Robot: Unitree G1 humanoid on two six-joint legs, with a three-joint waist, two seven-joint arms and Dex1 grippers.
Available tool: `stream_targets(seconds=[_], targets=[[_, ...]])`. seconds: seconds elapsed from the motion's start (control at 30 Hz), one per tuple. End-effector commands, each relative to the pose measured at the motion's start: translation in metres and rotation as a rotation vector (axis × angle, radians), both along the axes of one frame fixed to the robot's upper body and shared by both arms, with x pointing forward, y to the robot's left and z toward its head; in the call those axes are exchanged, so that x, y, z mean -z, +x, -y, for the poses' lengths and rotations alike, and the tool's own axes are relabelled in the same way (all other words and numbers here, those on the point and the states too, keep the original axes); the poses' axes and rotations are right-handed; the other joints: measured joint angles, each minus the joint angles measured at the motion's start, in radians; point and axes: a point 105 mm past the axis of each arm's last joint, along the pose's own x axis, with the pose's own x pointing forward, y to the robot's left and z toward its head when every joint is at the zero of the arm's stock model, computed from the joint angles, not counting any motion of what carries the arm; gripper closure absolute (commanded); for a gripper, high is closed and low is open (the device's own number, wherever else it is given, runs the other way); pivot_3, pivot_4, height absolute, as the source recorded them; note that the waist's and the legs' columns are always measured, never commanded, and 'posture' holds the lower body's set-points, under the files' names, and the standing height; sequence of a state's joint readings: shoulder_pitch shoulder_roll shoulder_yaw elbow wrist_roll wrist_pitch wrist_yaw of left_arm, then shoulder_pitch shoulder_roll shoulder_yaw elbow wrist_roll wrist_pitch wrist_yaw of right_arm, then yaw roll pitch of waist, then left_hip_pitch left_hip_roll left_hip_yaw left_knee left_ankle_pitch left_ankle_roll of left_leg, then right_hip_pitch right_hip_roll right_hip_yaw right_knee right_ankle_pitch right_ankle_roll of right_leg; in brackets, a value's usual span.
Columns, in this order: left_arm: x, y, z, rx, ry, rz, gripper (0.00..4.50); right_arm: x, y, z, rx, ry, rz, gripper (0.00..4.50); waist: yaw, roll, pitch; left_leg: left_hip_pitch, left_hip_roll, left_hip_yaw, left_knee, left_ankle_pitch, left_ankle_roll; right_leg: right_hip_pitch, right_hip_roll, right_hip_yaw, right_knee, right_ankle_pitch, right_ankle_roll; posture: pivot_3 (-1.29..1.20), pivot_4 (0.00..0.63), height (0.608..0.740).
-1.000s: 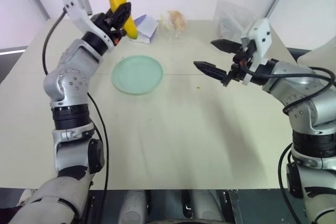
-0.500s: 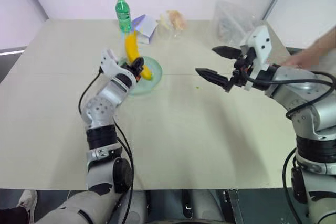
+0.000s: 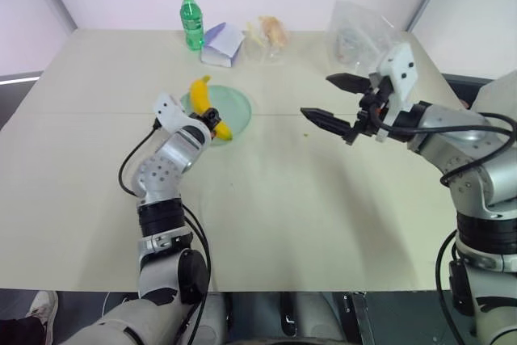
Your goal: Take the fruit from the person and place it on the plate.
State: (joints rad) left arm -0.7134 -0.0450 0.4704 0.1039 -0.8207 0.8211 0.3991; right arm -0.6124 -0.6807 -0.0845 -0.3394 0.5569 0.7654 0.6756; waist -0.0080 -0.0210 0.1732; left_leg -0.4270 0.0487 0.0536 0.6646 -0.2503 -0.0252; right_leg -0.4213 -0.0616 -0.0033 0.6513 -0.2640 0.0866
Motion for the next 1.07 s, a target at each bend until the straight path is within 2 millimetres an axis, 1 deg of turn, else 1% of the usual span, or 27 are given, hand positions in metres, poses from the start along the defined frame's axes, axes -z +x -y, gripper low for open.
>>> stream_targets(seconds=[0.03, 0.07, 0.13, 0.23, 0.33, 0.47, 0.57, 0.67, 0.73, 0.77, 0.8, 0.93, 1.0, 1.07], targets=[[-0.018, 0.001, -0.005, -0.022, -0.032, 0.052, 1.53, -0.011, -0.005, 0.0, -0.004, 0.005, 0.055, 0.0, 0.0, 0.0, 0.0, 0.0, 0.0, 0.0, 0.0, 0.0, 0.0, 0.0, 0.0, 0.0, 0.0, 0.0, 0.0, 0.0, 0.15, 0.731], [-0.019, 0.002, -0.006, -0.024, -0.035, 0.053, 0.9, -0.011, -0.005, 0.0, -0.003, 0.005, 0.055, 0.0, 0.0, 0.0, 0.0, 0.0, 0.0, 0.0, 0.0, 0.0, 0.0, 0.0, 0.0, 0.0, 0.0, 0.0, 0.0, 0.0, 0.15, 0.731], [-0.02, 0.003, -0.007, -0.028, -0.039, 0.052, 0.04, -0.011, -0.005, 0.0, -0.002, 0.007, 0.055, 0.0, 0.0, 0.0, 0.0, 0.0, 0.0, 0.0, 0.0, 0.0, 0.0, 0.0, 0.0, 0.0, 0.0, 0.0, 0.0, 0.0, 0.15, 0.731], [-0.025, 0.002, -0.005, -0.004, -0.046, 0.064, 0.04, -0.012, -0.005, 0.0, -0.001, 0.008, 0.058, 0.0, 0.0, 0.0, 0.0, 0.0, 0.0, 0.0, 0.0, 0.0, 0.0, 0.0, 0.0, 0.0, 0.0, 0.0, 0.0, 0.0, 0.15, 0.731], [-0.039, -0.005, -0.001, 0.08, -0.04, 0.127, 0.04, -0.011, -0.004, -0.001, -0.001, 0.01, 0.059, 0.0, -0.001, 0.0, 0.0, 0.0, 0.0, 0.0, 0.0, 0.0, 0.0, 0.0, 0.0, 0.0, 0.0, 0.0, 0.0, 0.0, 0.15, 0.731], [-0.06, -0.02, -0.009, 0.164, 0.016, 0.206, 0.04, -0.011, -0.003, -0.002, -0.003, 0.012, 0.059, 0.0, -0.003, 0.0, 0.0, 0.0, 0.0, 0.0, 0.0, 0.0, 0.0, 0.0, 0.0, 0.0, 0.0, 0.0, 0.0, 0.0, 0.15, 0.731], [-0.073, -0.037, -0.016, 0.262, 0.158, 0.276, 0.04, -0.01, -0.002, -0.002, -0.004, 0.013, 0.058, 0.0, -0.006, 0.0, 0.0, 0.0, 0.0, -0.001, -0.001, 0.0, 0.0, 0.0, 0.001, 0.0, 0.0, 0.0, 0.0, 0.0, 0.15, 0.731], [-0.093, -0.067, -0.027, 0.412, 0.402, 0.406, 0.04, -0.01, -0.002, -0.003, -0.01, 0.016, 0.056, 0.0, -0.009, 0.0, 0.0, 0.001, 0.001, 0.0, -0.001, 0.0, 0.0, -0.001, 0.001, 0.0, 0.0, 0.0, 0.0, 0.0, 0.15, 0.731], [-0.096, -0.081, -0.032, 0.508, 0.542, 0.429, 0.04, -0.008, 0.0, -0.002, -0.014, 0.015, 0.052, 0.0, -0.008, 0.0, 0.0, 0.0, 0.001, 0.0, -0.002, 0.0, -0.001, -0.002, 0.001, 0.0, 0.0, 0.0, 0.0, 0.0, 0.15, 0.731], [-0.099, -0.087, -0.038, 0.532, 0.584, 0.437, 0.04, -0.007, 0.0, -0.002, -0.016, 0.013, 0.049, 0.0, -0.004, 0.0, 0.0, 0.001, 0.001, 0.0, -0.002, 0.0, -0.001, -0.002, 0.001, 0.0, 0.001, 0.0, 0.0, 0.0, 0.15, 0.731], [-0.101, -0.089, -0.044, 0.535, 0.612, 0.435, 0.04, -0.006, 0.001, -0.001, -0.017, 0.01, 0.046, 0.0, 0.001, 0.0, 0.0, 0.0, 0.001, 0.001, -0.002, 0.001, -0.001, -0.002, 0.001, 0.0, 0.0, 0.0, -0.001, 0.0, 0.15, 0.731], [-0.113, -0.104, -0.067, 0.541, 0.87, 0.462, 0.04, 0.002, 0.003, 0.003, -0.018, -0.013, 0.029, 0.0, 0.0, -0.001, 0.001, 0.0, 0.0, 0.001, -0.002, 0.0, -0.001, -0.001, -0.001, 0.0, -0.001, 0.0, -0.001, 0.0, 0.15, 0.731], [-0.119, -0.111, -0.07, 0.553, 0.919, 0.49, 0.04, 0.005, 0.004, 0.005, -0.019, -0.014, 0.013, 0.0, 0.0, -0.001, 0.001, 0.0, 0.0, 0.001, -0.002, 0.0, -0.001, -0.001, -0.001, 0.0, -0.001, 0.0, -0.001, 0.0, 0.15, 0.731], [-0.119, -0.115, -0.07, 0.568, 0.934, 0.503, 0.04, 0.009, 0.005, 0.007, -0.024, -0.032, 0.001, 0.0, 0.0, -0.001, 0.001, 0.0, 0.0, 0.001, -0.002, 0.0, -0.001, -0.001, -0.001, 0.0, -0.001, 0.0, -0.001, 0.0, 0.15, 0.731]])
